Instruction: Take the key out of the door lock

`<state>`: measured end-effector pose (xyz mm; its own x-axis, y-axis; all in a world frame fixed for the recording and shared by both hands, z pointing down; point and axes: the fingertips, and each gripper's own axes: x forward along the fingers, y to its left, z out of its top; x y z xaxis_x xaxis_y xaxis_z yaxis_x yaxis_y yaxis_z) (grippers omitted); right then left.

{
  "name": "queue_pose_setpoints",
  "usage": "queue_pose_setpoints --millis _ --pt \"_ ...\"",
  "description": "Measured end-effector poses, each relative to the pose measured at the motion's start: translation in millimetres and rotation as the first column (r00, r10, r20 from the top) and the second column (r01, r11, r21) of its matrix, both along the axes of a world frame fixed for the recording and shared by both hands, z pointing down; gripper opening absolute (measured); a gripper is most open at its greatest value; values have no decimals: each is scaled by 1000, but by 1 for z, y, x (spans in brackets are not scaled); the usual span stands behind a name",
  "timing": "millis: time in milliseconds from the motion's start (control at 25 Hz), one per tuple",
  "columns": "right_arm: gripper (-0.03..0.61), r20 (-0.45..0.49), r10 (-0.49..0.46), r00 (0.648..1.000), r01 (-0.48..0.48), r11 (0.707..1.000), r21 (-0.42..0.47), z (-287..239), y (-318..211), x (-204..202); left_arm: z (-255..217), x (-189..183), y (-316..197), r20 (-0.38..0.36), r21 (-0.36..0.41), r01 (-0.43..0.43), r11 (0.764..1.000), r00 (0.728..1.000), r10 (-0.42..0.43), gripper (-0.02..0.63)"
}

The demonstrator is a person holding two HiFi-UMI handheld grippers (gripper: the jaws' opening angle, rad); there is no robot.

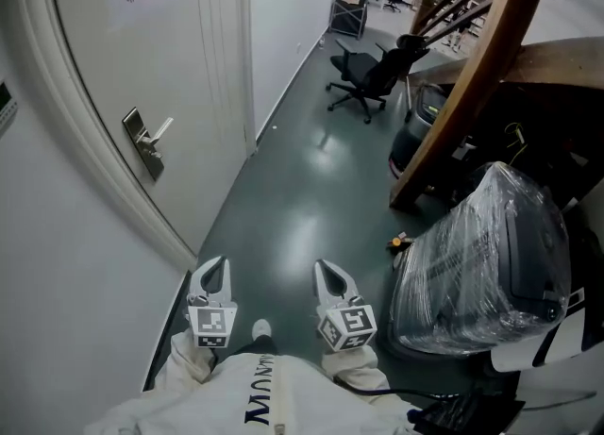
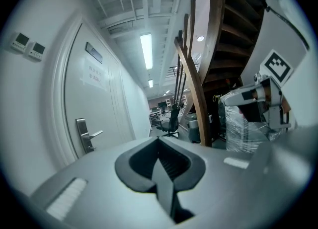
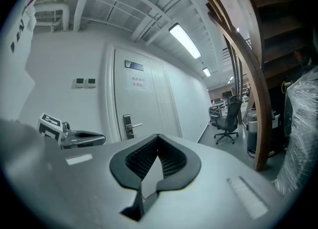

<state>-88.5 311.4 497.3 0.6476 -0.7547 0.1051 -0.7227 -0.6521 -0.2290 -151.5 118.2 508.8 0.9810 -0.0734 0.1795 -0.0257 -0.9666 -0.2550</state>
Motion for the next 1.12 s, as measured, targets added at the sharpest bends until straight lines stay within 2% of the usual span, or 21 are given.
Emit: queue_pose_setpoints --millis 400,760,1120 --pt "-6 -8 2 1000 -2 1000 -27 -3 -84 74 1 80 -78 -3 -11 -25 1000 1000 25 0" --pt "-6 -21 -18 1000 16 996 -85 -2 -126 102 7 115 -133 -11 -41 16 999 1000 -17 0" --pt "-6 -10 -77 997 76 993 -90 7 -160 145 22 150 -148 5 -48 35 998 999 -35 0"
